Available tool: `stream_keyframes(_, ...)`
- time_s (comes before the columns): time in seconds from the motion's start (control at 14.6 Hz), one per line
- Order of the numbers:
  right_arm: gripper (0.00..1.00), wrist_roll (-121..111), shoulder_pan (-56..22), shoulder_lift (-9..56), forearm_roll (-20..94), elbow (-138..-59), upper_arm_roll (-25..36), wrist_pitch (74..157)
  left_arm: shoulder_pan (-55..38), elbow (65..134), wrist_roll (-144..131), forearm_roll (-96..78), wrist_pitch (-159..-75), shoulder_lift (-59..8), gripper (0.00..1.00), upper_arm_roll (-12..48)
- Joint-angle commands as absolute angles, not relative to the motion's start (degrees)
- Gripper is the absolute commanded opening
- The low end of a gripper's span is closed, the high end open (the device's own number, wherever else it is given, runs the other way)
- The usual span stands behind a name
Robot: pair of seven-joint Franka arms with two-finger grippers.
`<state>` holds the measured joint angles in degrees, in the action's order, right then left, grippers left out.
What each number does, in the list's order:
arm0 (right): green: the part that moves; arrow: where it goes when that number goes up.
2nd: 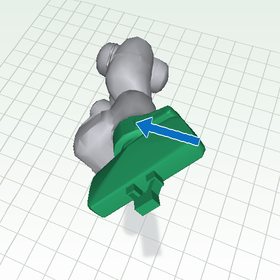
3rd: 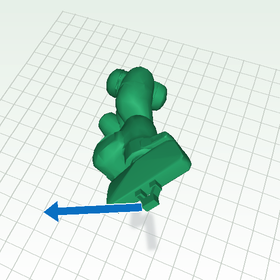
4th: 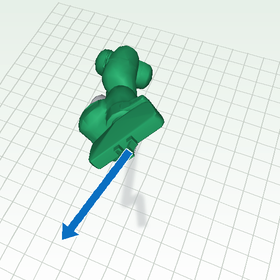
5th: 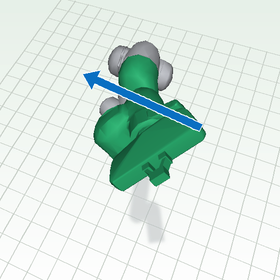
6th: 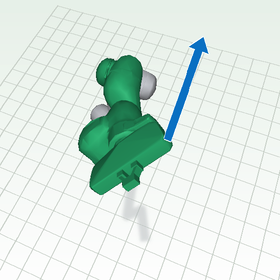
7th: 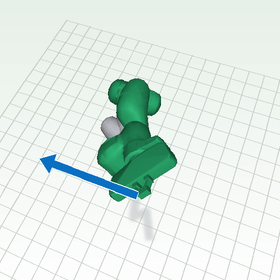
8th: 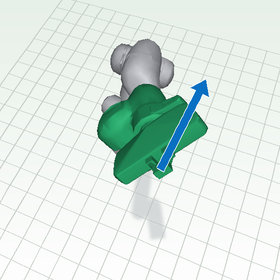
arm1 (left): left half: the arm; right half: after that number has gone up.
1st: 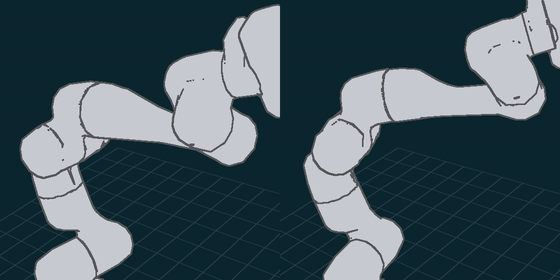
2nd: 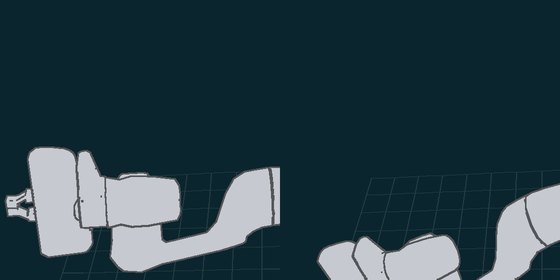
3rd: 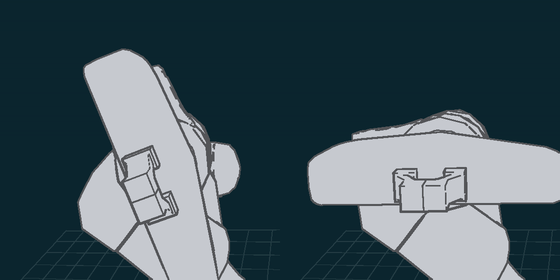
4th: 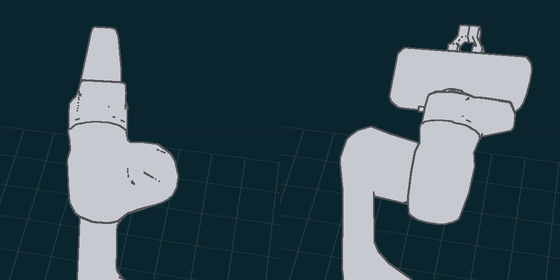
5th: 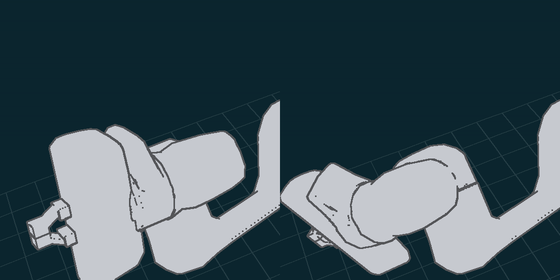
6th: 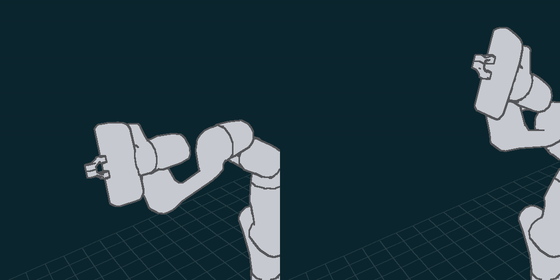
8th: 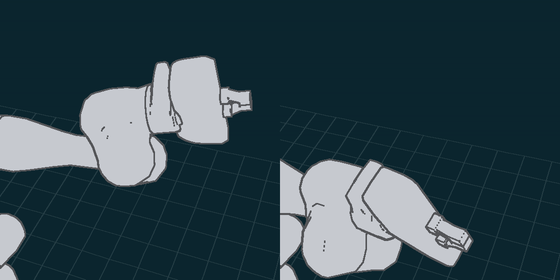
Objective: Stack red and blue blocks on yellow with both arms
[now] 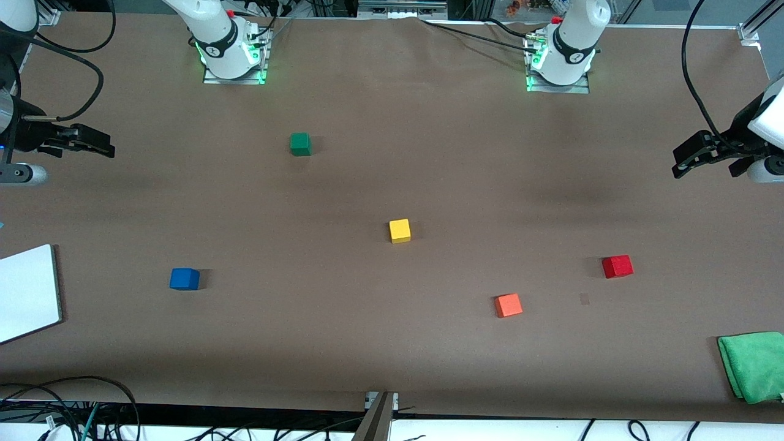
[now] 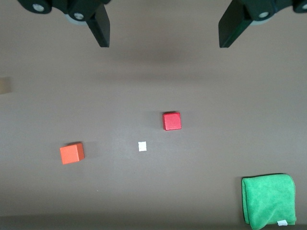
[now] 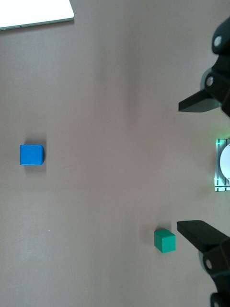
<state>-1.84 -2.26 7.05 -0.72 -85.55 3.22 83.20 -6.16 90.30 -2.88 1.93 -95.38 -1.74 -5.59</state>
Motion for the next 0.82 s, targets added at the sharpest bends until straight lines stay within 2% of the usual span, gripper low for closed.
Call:
stream_keyframes(0.0, 1.0, -1.8, -1.8, 7.5, -1.3, -84.5, 3.0, 84.1, -6.1, 89.9, -1.9, 2.7, -95.3, -1.8, 1.0, -5.4)
stream_keyframes(0.75, 1.0, -1.8, -1.3, 7.6, -1.3, -84.5, 3.0, 84.2, -6.1, 90.0, -1.9, 2.6, -94.9, -1.8, 1.0, -5.4)
